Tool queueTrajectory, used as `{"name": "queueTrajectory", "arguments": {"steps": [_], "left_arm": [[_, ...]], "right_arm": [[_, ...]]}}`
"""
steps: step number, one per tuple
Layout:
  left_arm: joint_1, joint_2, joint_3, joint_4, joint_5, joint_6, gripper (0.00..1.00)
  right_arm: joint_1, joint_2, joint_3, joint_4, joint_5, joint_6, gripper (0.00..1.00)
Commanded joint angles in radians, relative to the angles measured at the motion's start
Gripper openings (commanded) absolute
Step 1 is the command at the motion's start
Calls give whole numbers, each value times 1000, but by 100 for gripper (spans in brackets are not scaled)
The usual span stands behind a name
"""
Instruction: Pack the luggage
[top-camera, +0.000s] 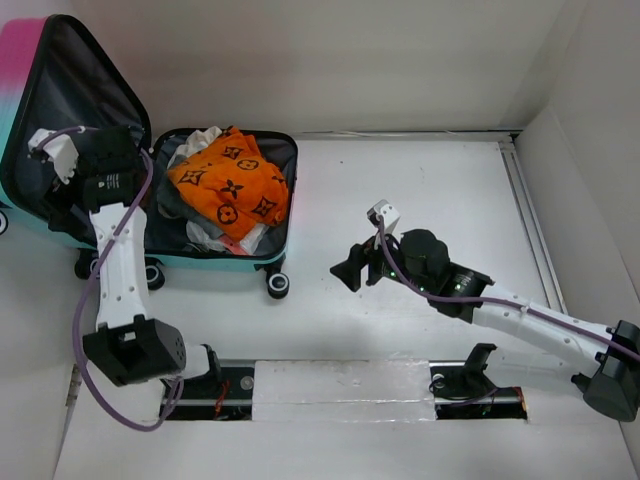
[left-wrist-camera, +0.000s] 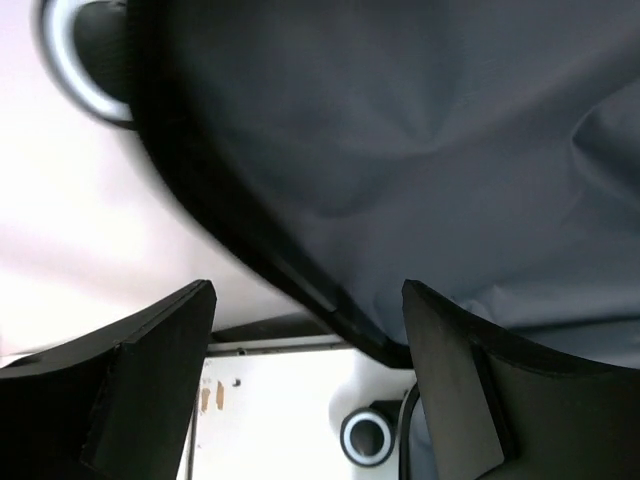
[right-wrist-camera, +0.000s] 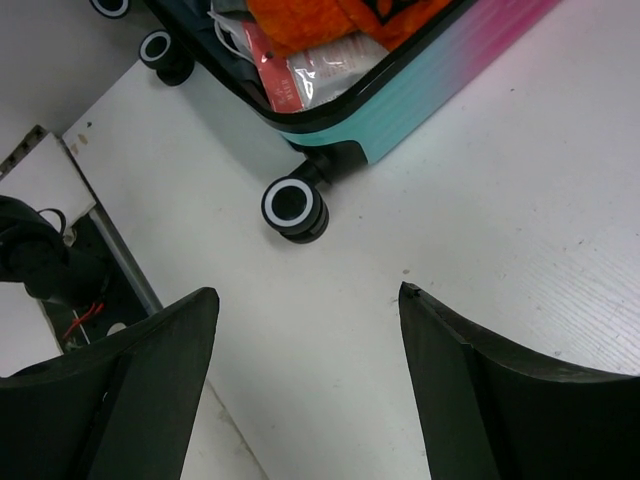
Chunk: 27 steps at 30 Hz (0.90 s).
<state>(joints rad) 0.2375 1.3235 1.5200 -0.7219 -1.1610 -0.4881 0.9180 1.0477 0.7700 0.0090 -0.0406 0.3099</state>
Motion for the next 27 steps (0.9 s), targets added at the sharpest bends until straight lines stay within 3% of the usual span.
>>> {"name": "queueTrajectory", "arguments": {"steps": [1, 5, 6, 10, 12, 18, 22, 24, 27], "left_arm": [[8, 43, 72, 18, -86, 43, 71], [8, 65, 95, 32, -86, 56, 71], [8, 65, 95, 32, -95, 69, 64], [188, 53, 42, 45, 36, 43, 57], [189, 25, -27, 140, 76, 106, 57], [189, 25, -14, 134, 110, 85, 57], [165, 52, 9, 186, 110, 127, 33], [155, 62, 9, 199, 110, 144, 4], [102, 50, 9, 199, 110, 144, 0]], "right_arm": [[9, -3, 9, 49, 19, -2, 78], [9, 12, 9, 49, 30, -11, 78], [9, 24, 9, 49, 30, -11, 78], [9, 25, 9, 49, 48, -11, 78], [9, 25, 9, 49, 67, -11, 78], [9, 46, 9, 49, 38, -11, 78], [9, 46, 9, 49, 38, -11, 78], [9, 46, 9, 49, 38, -20, 78], [9, 46, 9, 49, 47, -20, 78]]}}
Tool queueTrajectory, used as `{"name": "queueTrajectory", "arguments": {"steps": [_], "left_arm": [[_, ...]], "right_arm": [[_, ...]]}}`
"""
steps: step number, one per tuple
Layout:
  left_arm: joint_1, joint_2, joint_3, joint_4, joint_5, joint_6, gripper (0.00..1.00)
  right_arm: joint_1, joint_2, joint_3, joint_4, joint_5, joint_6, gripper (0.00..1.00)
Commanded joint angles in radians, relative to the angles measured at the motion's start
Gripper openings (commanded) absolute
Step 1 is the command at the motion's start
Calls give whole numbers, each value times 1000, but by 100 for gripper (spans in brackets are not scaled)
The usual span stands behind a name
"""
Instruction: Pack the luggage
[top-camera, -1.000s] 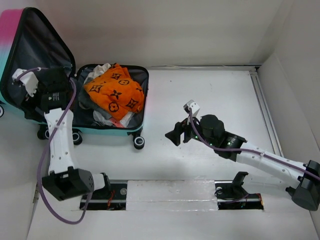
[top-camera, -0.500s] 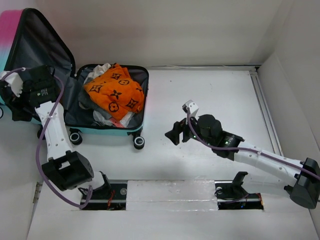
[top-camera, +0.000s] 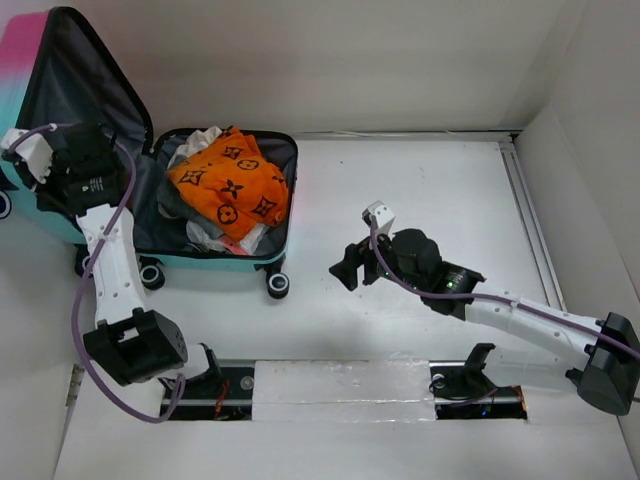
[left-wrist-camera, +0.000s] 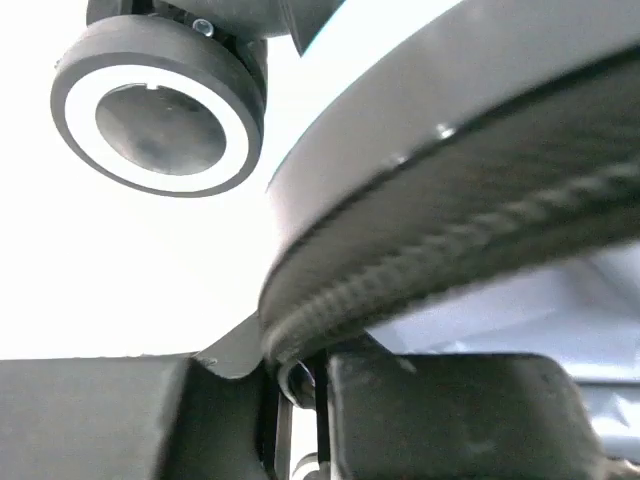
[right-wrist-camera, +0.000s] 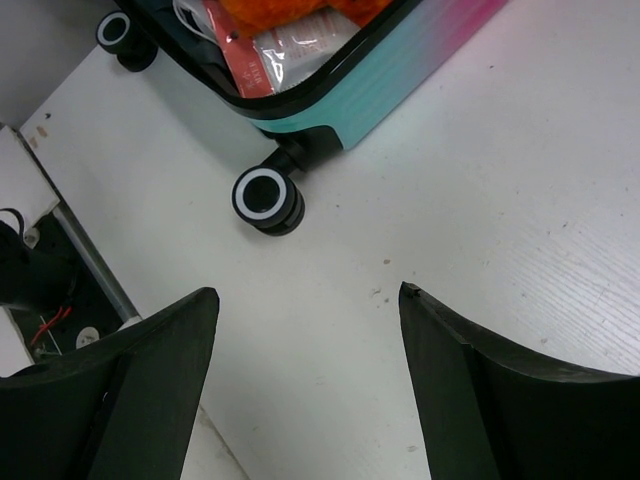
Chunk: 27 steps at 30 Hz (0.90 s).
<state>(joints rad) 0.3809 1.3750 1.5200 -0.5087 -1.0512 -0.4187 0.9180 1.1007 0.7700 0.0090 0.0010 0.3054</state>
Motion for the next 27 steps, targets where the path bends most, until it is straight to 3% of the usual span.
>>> {"name": "queueTrajectory", "arguments": {"steps": [1, 3, 4, 5, 6, 7, 8, 10, 11, 13, 14, 16, 17, 21, 27], "left_arm": [[-139, -31, 0, 19, -18, 93, 0], [-311, -71, -74, 50, -77, 124, 0], [-521, -111, -114, 70, -137, 136, 0], [-622, -125, -145, 47, -220, 106, 0], [-714, -125, -162, -12, -240, 39, 0], [-870, -125, -173, -189, -251, -168, 0], [-928, -125, -173, -279, -222, -281, 0], [-1041, -116, -197, -407, -193, -450, 0], [-1180, -103, -216, -453, -193, -512, 0], [-1331, -77, -256, -574, -193, -658, 0], [-1396, -56, -256, -606, -193, -687, 8], [-1516, 5, -256, -620, -152, -658, 40], [-1543, 18, -256, -620, -142, -658, 68], [-1655, 29, -186, -620, -127, -658, 100], [-1861, 16, 0, -572, -194, -462, 100]], "right_arm": [[9, 5, 18, 49, 5, -15, 78], [9, 36, 32, 49, 5, -15, 78], [9, 47, 32, 49, 5, -15, 78], [9, 59, 41, 49, 5, -15, 78], [9, 71, 52, 49, 5, -15, 78], [9, 92, 52, 49, 5, -15, 78], [9, 93, 64, 49, 5, -15, 78], [9, 105, 74, 49, 5, -6, 78], [18, 105, 74, 49, 5, -6, 78], [18, 105, 74, 49, 65, 3, 78], [18, 96, 74, 49, 76, 3, 80], [18, 76, 65, 37, 121, 12, 80], [18, 65, 64, 28, 132, 12, 81], [18, -65, 40, -23, 198, 12, 80], [18, -298, 28, -147, 261, 21, 77]]}}
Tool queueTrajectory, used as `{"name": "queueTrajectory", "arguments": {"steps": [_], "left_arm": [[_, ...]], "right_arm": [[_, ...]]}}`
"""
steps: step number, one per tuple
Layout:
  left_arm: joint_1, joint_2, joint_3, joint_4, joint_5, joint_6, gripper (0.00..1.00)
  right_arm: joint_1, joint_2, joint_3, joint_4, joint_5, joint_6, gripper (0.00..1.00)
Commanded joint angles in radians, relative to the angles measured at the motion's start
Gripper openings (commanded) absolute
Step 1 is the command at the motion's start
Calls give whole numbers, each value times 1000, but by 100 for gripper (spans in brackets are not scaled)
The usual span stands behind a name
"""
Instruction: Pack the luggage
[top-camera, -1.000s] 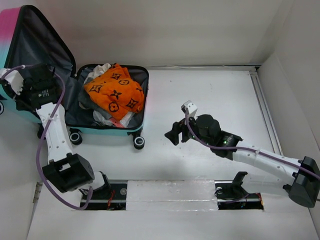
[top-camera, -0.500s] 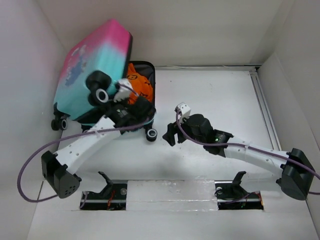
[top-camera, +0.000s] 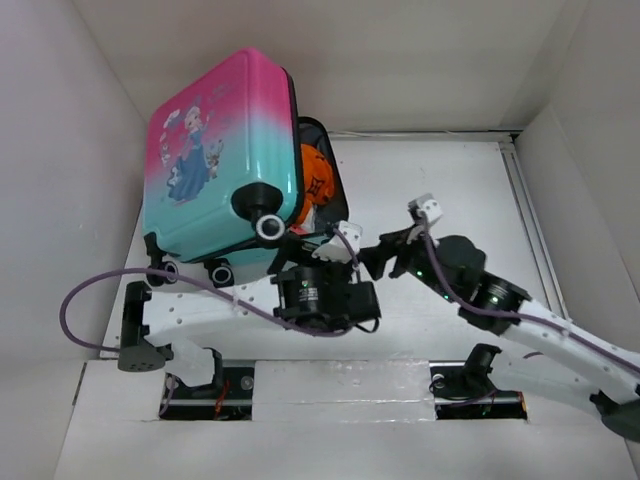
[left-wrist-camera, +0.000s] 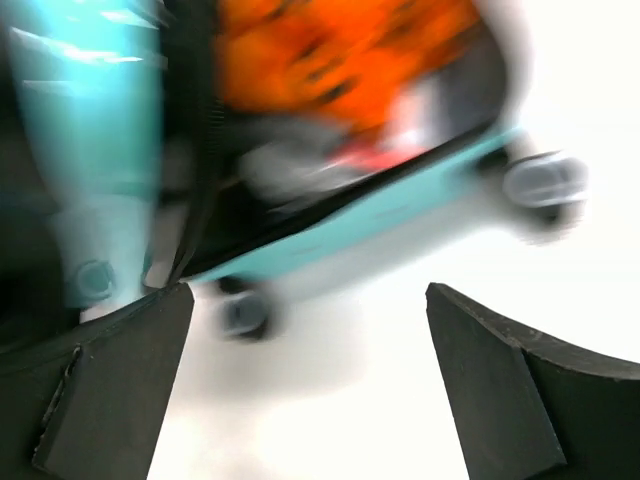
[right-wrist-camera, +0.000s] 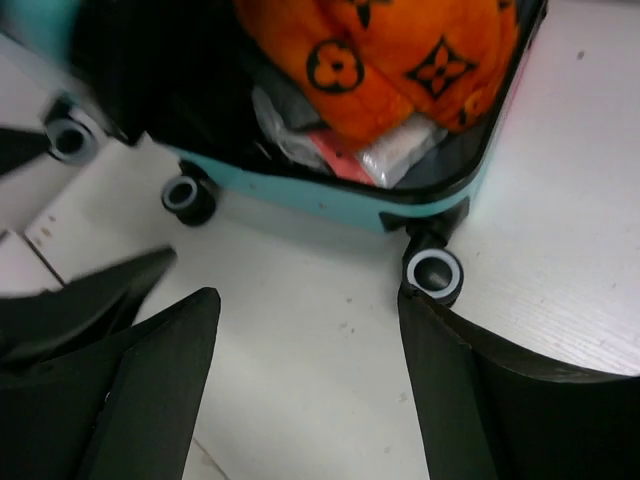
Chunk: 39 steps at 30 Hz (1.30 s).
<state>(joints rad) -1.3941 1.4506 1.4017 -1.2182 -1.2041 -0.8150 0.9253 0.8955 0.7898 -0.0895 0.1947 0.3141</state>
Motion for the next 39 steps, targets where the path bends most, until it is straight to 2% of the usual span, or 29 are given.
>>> {"name": "queueTrajectory", "arguments": {"steps": [1, 6, 8, 9, 10, 11, 12, 13, 14, 15, 16, 17, 20, 22, 23, 24, 25, 26, 27, 28, 29, 30, 31, 32, 34, 36, 37, 38, 39], "left_arm": [[-109, -59, 164, 166, -57, -9, 100], [-118, -25, 301, 199, -169, 19, 100], [-118, -50, 351, 335, -169, 171, 100], [-118, -83, 367, 468, -202, 242, 100], [-106, -102, 384, 506, -215, 275, 100], [-74, -128, 394, 551, -206, 275, 100], [29, -206, 361, 665, -186, 275, 100], [90, -260, 300, 792, -137, 301, 96], [145, -322, 96, 979, -103, 489, 90], [193, -384, 0, 1166, -68, 566, 78], [255, -471, -63, 1373, -46, 600, 72], [270, -492, -93, 1404, -90, 609, 68], [270, -483, -93, 1485, -239, 755, 60], [270, -446, -130, 1557, -239, 838, 60], [270, -423, -142, 1651, -239, 925, 61], [270, -392, -142, 1652, -206, 925, 62], [270, -353, -77, 1592, -148, 868, 64], [270, -222, 3, 1473, -73, 776, 66], [289, -129, 105, 1233, 58, 646, 68], [338, -27, 386, 1092, 160, 570, 73], [403, 82, 557, 922, 287, 478, 73], [519, 281, 704, 729, 454, 421, 74], [553, 348, 821, 686, 456, 384, 74], [579, 390, 974, 671, 469, 384, 75], [656, 378, 976, 742, 529, 399, 75], [755, 294, 794, 787, 596, 332, 75], [914, 183, 698, 824, 718, 279, 75], [1011, 121, 589, 854, 794, 225, 71], [1109, 58, 354, 896, 863, 182, 67]], "right_arm": [[10, -145, 8, -59, 77, 13, 77], [10, -147, 46, -88, 132, 13, 76], [10, -88, 89, -98, 132, -6, 74], [10, -66, 103, -98, 132, -6, 74], [1, -43, 124, -86, 132, -18, 70], [1, -18, 140, -76, 121, -27, 60], [-14, 37, 156, -76, 121, -39, 51], [-43, 66, 190, -49, 92, -40, 36], [-64, 98, 210, -39, 68, -52, 18], [-91, 165, 232, -39, 36, -52, 13], [-120, 198, 253, -26, 0, -52, 7], [-179, 230, 288, -26, -59, -52, 1], [-282, 351, 365, 29, -112, -43, 2], [-333, 464, 416, 30, -147, -24, 8], [-354, 506, 442, 30, -173, -15, 8], [-388, 545, 489, 30, -249, -15, 8], [-399, 574, 502, 14, -276, -15, 8], [-399, 589, 502, 14, -276, -15, 6], [-410, 589, 485, 14, -252, -15, 5], [-410, 571, 441, 26, -242, -15, 5], [-422, 535, 415, 42, -242, -15, 5], [-431, 516, 395, 51, -242, -15, 7], [-442, 496, 359, 51, -233, -15, 8], [-442, 459, 342, 51, -233, -15, 15], [-451, 445, 310, 65, -193, -15, 24], [-466, 466, 310, 65, -193, -15, 30], [-479, 486, 322, 65, -210, -15, 30], [-499, 511, 356, 65, -260, -15, 28], [-499, 563, 377, 65, -285, -15, 14]]}}
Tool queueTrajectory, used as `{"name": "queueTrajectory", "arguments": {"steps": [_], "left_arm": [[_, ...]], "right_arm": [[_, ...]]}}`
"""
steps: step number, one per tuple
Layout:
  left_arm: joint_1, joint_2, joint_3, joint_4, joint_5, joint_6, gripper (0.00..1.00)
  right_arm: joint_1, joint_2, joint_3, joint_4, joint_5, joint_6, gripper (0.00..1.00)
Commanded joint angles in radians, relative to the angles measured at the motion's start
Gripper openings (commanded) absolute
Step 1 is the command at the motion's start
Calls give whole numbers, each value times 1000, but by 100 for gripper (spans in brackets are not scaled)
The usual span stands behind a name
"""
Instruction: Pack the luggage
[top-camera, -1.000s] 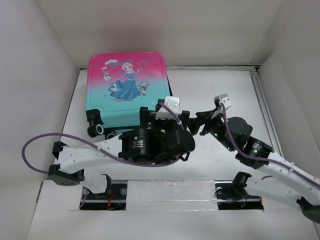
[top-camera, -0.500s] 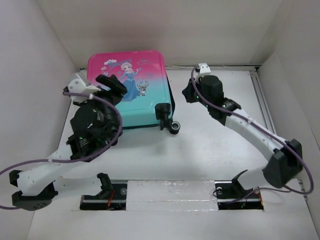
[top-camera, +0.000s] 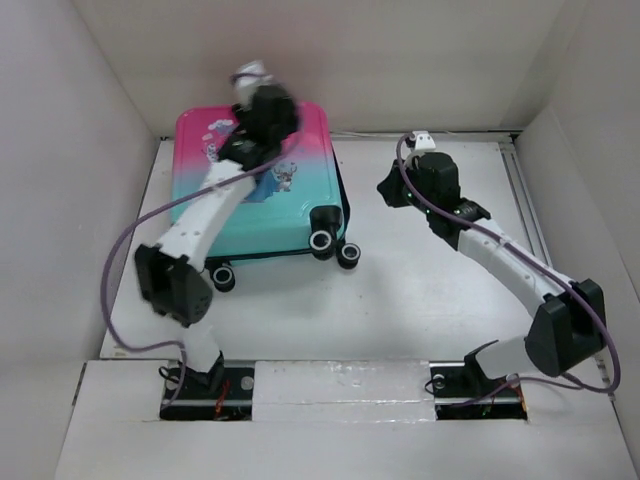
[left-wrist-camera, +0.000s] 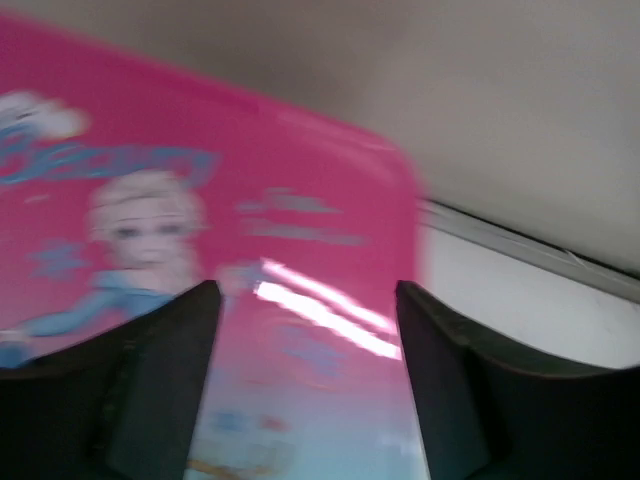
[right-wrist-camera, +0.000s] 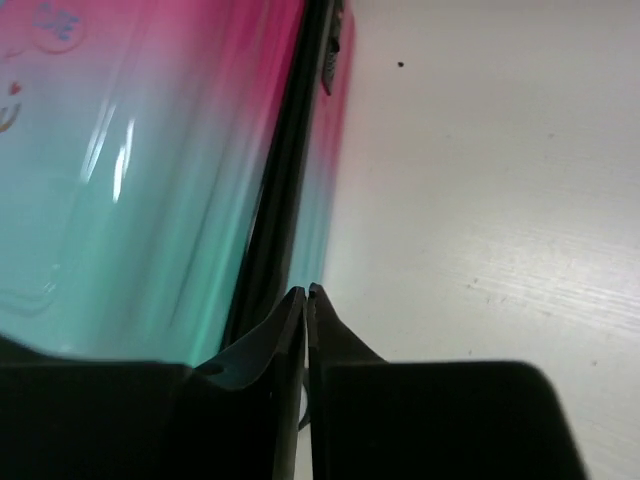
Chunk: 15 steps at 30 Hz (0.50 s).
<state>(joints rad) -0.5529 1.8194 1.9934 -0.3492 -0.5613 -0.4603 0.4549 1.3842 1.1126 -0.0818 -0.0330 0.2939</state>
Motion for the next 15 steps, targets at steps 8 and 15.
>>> {"name": "queueTrajectory", "arguments": {"steps": [8, 15], "left_arm": [[743, -808, -873, 246, 219, -287, 50], [926, -581, -1044, 282, 506, -296, 38]], "right_arm": [[-48, 321, 251, 80, -113, 24, 0], [-39, 484, 349, 80, -108, 24, 0]]}}
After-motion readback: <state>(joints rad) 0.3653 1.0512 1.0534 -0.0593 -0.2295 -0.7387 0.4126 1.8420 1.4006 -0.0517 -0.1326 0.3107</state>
